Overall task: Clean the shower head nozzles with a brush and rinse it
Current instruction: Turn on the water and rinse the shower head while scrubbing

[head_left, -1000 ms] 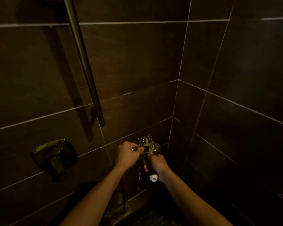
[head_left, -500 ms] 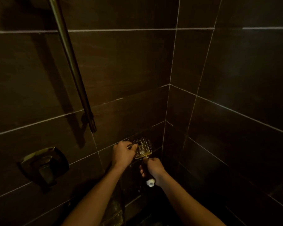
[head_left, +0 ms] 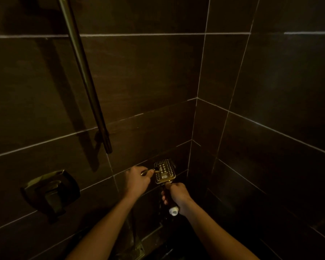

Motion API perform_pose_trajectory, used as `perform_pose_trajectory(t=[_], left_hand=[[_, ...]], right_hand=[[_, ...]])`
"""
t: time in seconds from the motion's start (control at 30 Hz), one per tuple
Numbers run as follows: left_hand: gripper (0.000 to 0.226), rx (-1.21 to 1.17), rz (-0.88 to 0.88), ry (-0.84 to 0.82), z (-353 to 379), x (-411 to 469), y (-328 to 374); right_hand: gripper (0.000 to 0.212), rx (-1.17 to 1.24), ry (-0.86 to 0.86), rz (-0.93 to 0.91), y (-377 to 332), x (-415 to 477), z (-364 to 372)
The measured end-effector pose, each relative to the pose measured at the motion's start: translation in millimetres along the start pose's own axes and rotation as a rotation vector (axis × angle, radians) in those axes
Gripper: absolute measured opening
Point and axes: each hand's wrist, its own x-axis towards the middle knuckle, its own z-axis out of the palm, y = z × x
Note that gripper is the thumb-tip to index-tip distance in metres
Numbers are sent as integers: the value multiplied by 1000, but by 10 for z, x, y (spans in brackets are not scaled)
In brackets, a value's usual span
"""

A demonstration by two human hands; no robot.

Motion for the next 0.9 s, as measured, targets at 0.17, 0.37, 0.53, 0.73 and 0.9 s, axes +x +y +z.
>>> perform_pose_trajectory(t=[0.17, 0.37, 0.53, 0.73, 0.9], left_hand=[[17, -73, -23, 24, -8, 8, -21], [19, -140, -145, 2, -196, 141, -564], [20, -145, -206, -54, -411, 186, -1212], [14, -90, -167, -108, -659, 81, -1878], [23, -57, -229, -107, -954, 77, -2370]], right_hand=[[29, -15, -25, 11, 27, 27, 130], [29, 19, -17, -18, 29, 61, 194], [30, 59, -59, -74, 97, 74, 298], [23, 86, -54, -265, 84, 60, 494], [17, 136, -23, -365, -59, 147, 680]])
